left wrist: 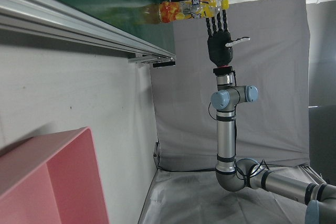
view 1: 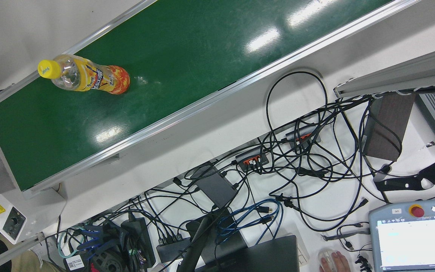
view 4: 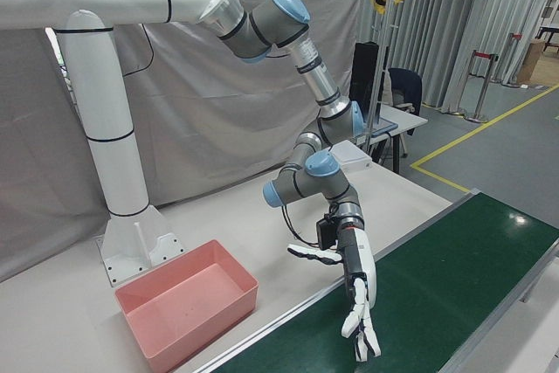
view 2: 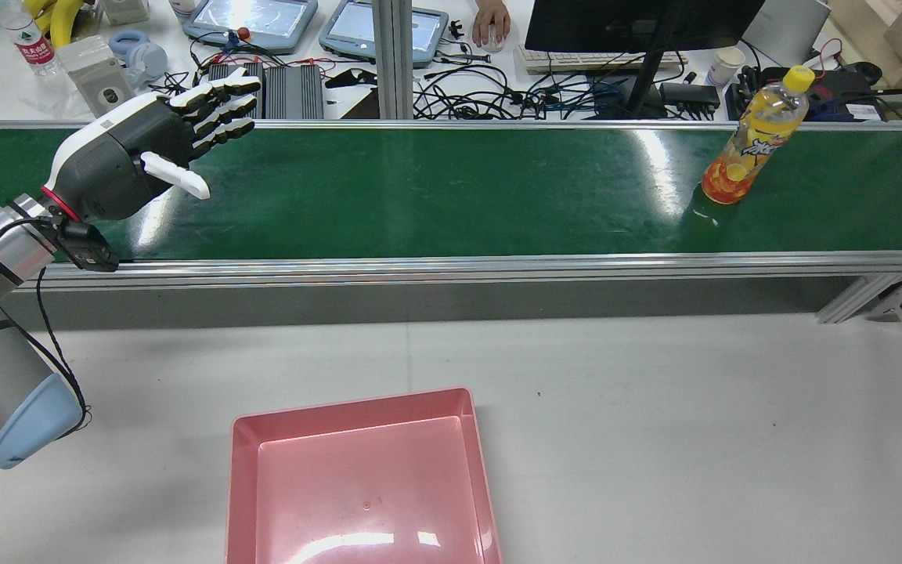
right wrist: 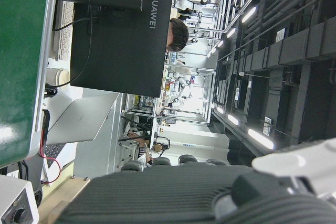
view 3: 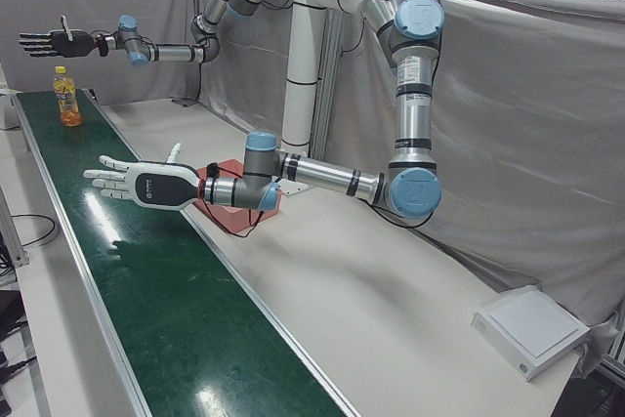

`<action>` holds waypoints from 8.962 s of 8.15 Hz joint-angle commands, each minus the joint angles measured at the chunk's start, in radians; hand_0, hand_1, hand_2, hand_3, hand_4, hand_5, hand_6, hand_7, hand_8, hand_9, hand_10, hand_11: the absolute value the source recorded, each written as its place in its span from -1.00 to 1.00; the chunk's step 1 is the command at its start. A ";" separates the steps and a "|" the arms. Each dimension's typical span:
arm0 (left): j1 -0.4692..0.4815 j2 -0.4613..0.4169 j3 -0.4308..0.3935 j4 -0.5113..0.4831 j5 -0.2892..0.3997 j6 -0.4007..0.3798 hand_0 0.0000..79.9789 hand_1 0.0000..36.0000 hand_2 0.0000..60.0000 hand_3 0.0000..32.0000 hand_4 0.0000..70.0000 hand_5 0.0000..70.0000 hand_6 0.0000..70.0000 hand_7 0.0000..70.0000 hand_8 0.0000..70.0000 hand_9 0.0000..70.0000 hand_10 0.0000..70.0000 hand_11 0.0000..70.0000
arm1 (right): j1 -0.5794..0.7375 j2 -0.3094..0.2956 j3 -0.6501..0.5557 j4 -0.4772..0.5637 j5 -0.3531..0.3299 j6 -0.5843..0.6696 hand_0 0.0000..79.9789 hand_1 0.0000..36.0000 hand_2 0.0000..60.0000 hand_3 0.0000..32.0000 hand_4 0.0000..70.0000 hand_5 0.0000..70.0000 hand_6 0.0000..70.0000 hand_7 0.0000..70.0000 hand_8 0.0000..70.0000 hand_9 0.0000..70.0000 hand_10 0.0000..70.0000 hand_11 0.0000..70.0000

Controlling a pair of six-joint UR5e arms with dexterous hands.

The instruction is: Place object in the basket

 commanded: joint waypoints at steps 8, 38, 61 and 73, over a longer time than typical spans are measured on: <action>-0.003 0.001 0.002 0.000 0.000 0.001 0.33 -0.44 -1.00 -0.89 -0.65 -0.49 -0.97 -1.00 -0.82 -0.83 -0.83 -0.71 | -0.002 0.000 -0.005 0.000 0.000 -0.002 -1.00 -1.00 -1.00 -1.00 -1.00 -1.00 -1.00 -1.00 -1.00 -1.00 -1.00 -1.00; -0.023 0.001 0.041 -0.067 -0.002 0.044 0.26 -0.42 -1.00 -0.81 -0.67 -0.58 -0.99 -1.00 -0.82 -0.81 -0.85 -0.75 | -0.002 0.000 -0.007 0.000 0.000 -0.002 -1.00 -1.00 -1.00 -1.00 -1.00 -1.00 -1.00 -1.00 -1.00 -1.00 -1.00 -1.00; -0.023 0.001 0.043 -0.049 0.000 0.046 0.30 -0.39 -1.00 -0.81 -0.66 -0.57 -0.99 -1.00 -0.82 -0.82 -0.84 -0.73 | -0.002 0.000 -0.007 0.000 0.000 -0.002 -1.00 -1.00 -1.00 -1.00 -1.00 -1.00 -1.00 -1.00 -1.00 -1.00 -1.00 -1.00; -0.023 0.001 0.041 -0.049 0.000 0.044 0.30 -0.41 -1.00 -0.82 -0.64 -0.57 -0.98 -1.00 -0.81 -0.79 -0.84 -0.73 | -0.002 0.000 -0.007 0.000 0.000 -0.002 -1.00 -1.00 -1.00 -1.00 -1.00 -1.00 -1.00 -1.00 -1.00 -1.00 -1.00 -1.00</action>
